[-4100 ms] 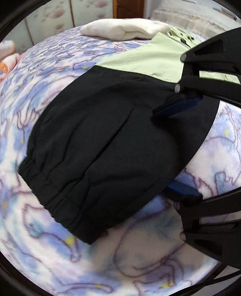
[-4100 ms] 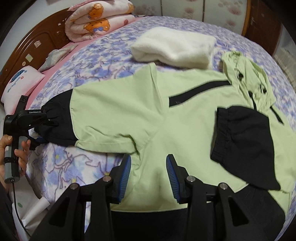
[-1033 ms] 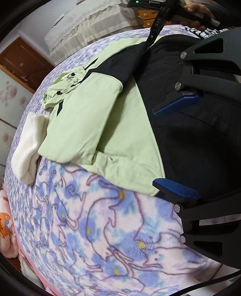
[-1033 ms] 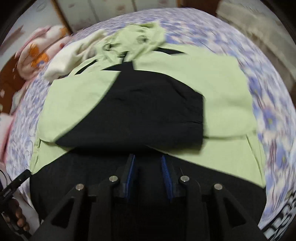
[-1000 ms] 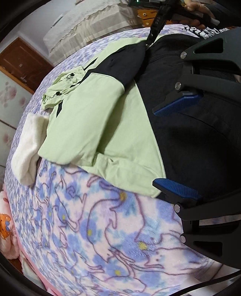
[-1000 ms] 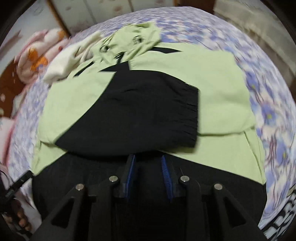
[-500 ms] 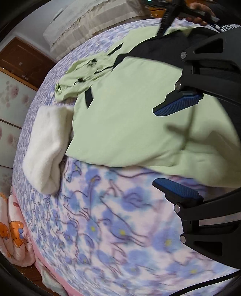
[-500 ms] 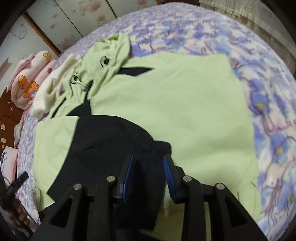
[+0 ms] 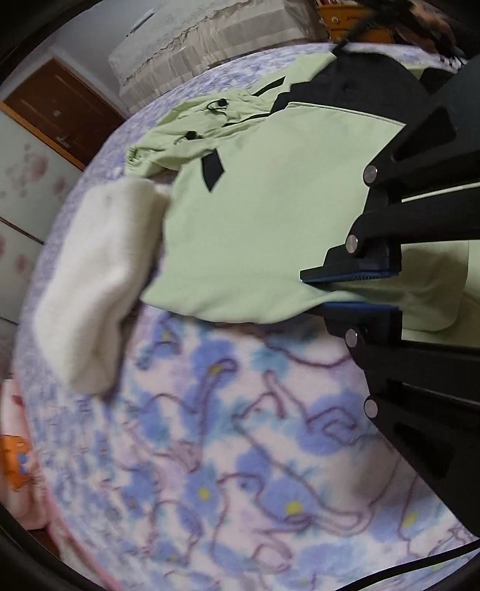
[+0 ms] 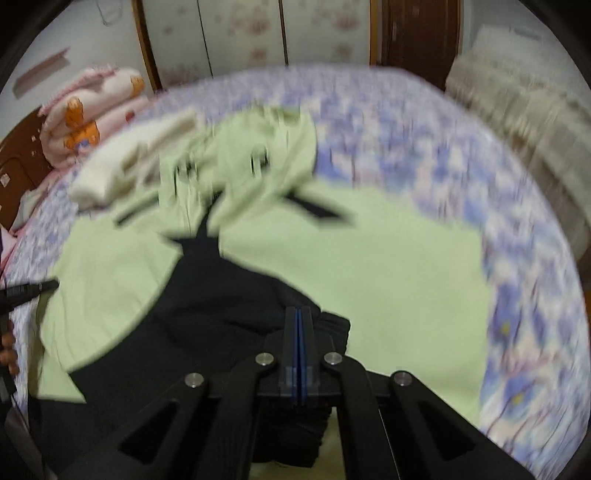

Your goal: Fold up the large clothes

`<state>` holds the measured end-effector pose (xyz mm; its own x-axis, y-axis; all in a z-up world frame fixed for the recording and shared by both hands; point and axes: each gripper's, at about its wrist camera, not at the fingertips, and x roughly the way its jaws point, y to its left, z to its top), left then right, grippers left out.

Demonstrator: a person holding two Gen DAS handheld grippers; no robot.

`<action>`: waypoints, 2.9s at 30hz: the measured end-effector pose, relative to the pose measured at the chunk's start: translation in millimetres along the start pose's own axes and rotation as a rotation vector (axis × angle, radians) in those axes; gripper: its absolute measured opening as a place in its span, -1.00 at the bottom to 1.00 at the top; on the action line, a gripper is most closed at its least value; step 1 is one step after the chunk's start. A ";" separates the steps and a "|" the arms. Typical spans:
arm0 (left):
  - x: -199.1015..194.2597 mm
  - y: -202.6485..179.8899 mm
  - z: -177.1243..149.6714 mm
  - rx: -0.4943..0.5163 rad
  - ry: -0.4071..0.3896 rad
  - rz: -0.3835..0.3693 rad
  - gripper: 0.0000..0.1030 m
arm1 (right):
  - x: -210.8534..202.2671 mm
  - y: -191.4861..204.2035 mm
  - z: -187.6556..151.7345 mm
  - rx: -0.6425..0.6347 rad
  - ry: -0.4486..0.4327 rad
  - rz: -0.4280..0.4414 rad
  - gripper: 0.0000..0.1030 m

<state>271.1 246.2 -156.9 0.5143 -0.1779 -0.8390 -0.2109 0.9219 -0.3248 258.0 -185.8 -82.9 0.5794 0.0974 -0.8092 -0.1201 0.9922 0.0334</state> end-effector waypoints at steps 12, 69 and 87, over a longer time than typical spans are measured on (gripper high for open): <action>6.5 22.1 -5.6 -0.094 -0.009 0.110 -0.49 | 50.9 -27.7 1.2 0.114 0.134 -0.036 -0.83; -38.1 -44.0 -79.0 0.148 0.048 0.213 0.23 | -10.3 24.3 -59.0 0.110 0.129 -0.008 -0.56; -106.2 -43.6 -127.4 0.184 0.026 0.223 0.23 | -77.8 20.5 -70.5 0.100 0.111 -0.034 -0.56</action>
<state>119.8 181.0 -109.3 0.4501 0.0301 -0.8925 -0.1615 0.9857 -0.0482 153.6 -178.4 -60.7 0.4880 0.0595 -0.8708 -0.0179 0.9981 0.0582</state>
